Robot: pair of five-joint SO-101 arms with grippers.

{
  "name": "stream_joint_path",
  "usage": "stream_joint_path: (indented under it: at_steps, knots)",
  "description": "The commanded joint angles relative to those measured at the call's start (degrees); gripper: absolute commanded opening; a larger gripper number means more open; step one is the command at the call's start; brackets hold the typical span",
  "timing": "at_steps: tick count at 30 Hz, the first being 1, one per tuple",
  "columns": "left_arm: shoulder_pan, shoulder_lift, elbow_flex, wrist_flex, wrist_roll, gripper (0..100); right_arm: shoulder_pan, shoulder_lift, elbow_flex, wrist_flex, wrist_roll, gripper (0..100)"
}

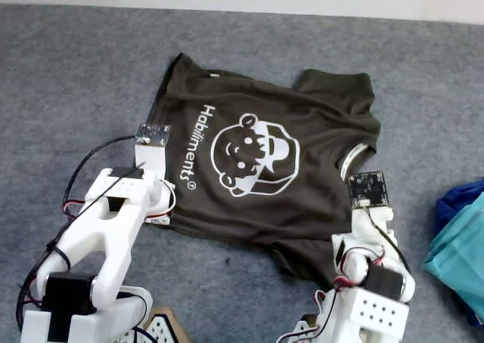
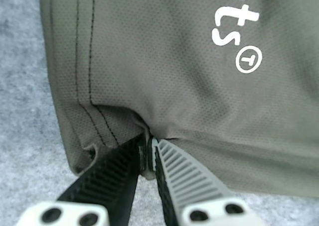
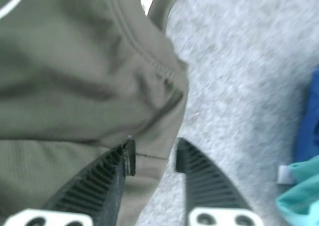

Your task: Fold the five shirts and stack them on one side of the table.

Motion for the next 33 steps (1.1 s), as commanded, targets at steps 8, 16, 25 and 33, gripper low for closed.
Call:
stream_joint_path:
  at_steps: [8, 16, 25, 33]
  knots:
    - [-0.2, 0.7, 0.4, -1.1, -0.4, 1, 0.6, 12.4, -0.5, -5.8, -1.4, 20.1]
    - [-0.2, 0.7, 0.4, -1.1, -0.4, 1, 1.0, 12.5, 1.0, -7.0, -1.1, 17.3]
    - [-0.2, 0.7, 0.4, -1.0, -0.4, 1, 2.6, 12.6, 1.0, -7.1, -1.1, 13.9]
    - [-0.2, 0.7, 0.3, -1.0, -0.4, 1, 5.0, 12.6, 0.8, -7.0, -1.5, 0.9]
